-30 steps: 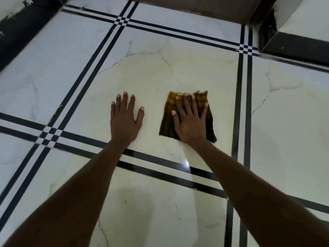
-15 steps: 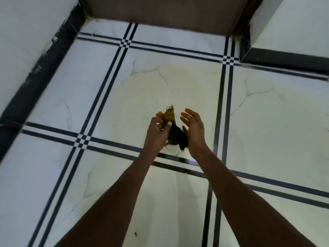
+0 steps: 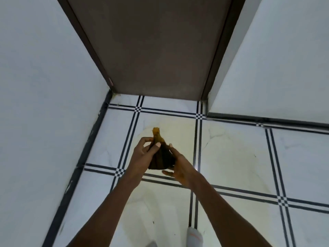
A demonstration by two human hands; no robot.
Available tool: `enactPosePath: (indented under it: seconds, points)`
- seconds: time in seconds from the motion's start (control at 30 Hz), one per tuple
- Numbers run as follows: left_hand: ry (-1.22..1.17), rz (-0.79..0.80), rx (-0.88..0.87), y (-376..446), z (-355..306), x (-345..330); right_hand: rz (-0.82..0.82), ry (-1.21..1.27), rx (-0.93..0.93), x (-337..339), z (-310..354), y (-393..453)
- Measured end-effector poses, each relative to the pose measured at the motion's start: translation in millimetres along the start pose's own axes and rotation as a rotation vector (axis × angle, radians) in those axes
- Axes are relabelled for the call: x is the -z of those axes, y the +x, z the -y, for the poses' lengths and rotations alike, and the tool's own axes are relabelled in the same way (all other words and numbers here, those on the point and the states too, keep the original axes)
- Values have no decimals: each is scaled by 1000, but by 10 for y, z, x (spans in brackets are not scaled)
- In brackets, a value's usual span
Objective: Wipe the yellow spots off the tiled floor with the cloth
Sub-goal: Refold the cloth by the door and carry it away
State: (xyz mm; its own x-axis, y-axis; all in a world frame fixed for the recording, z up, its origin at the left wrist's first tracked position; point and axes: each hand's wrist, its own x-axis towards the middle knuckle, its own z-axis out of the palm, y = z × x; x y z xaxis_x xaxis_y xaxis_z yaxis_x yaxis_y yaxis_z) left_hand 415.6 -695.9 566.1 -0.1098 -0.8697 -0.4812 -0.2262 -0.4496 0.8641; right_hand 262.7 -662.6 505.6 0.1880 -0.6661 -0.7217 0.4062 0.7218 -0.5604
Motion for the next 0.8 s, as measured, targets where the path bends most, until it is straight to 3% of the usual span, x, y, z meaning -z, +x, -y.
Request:
enactPosePath:
  seconds: [0.07,0.23,0.43,0.53,0.67,0.8]
  points:
    - [3,11,-3,-298,-324,106,41,25,34,-186,136,-438]
    - [80,-29,-53,-810,-1035,619,-54,24,262,-671,554,-1286]
    - [175,-100,-125,-1255,-1430,990,-58,-37,415,-1087,861,-1965]
    - [137,-52,-123,-1521,-1604,1036,-62,-19,376,-1266,836,-2130]
    - [76,45,-127,-1720,-1803,1089,-89,-32,180,-1406,632,-2148]
    - [9,184,-115,-1849,-1957,1196,13,215,60,-1505,556,-2189]
